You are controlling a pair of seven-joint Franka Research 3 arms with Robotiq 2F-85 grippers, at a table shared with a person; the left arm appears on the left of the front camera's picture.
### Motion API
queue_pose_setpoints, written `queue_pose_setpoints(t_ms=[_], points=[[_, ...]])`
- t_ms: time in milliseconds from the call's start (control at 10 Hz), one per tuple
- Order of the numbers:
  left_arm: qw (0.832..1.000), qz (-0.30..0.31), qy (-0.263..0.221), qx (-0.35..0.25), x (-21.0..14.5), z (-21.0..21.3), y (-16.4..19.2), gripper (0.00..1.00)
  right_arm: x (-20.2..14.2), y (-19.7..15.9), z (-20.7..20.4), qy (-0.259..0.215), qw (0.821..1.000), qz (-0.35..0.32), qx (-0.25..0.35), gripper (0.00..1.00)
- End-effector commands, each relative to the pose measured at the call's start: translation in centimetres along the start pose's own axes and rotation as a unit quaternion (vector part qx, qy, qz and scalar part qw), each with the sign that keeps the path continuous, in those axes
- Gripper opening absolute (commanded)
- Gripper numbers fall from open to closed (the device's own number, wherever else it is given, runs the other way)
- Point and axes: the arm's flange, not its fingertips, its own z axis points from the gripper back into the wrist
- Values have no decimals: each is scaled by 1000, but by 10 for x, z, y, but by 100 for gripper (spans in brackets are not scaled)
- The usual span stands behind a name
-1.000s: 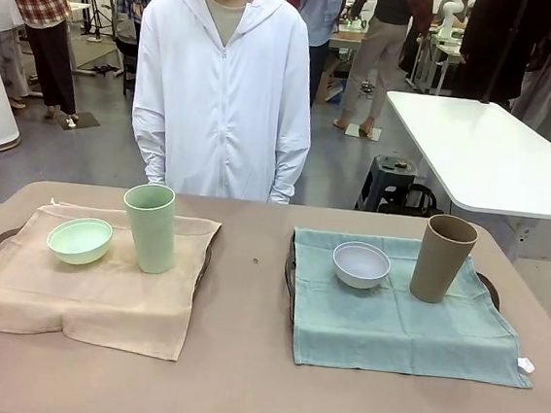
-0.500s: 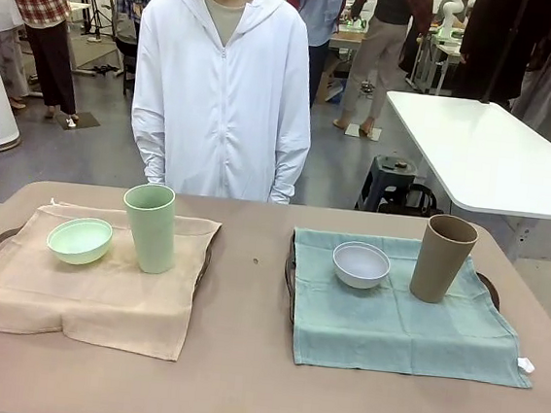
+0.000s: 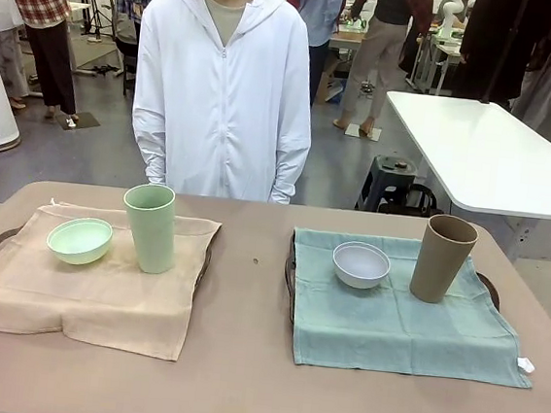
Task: Set up a tray with a mat and arrange the tableware.
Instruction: Place the Picnic Bowl and Reusable plastic cup back onto the Handle tray in front of the human's position.
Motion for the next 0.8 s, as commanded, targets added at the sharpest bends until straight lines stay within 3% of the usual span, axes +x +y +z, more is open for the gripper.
queue_pose_setpoints(t_ms=[0,700], points=[[1000,-2,-9,-5,0,0,0,100,0,-1,0,1,1000,3,5,100],[1000,-2,-9,-5,0,0,0,100,0,-1,0,1,1000,3,5,100]])
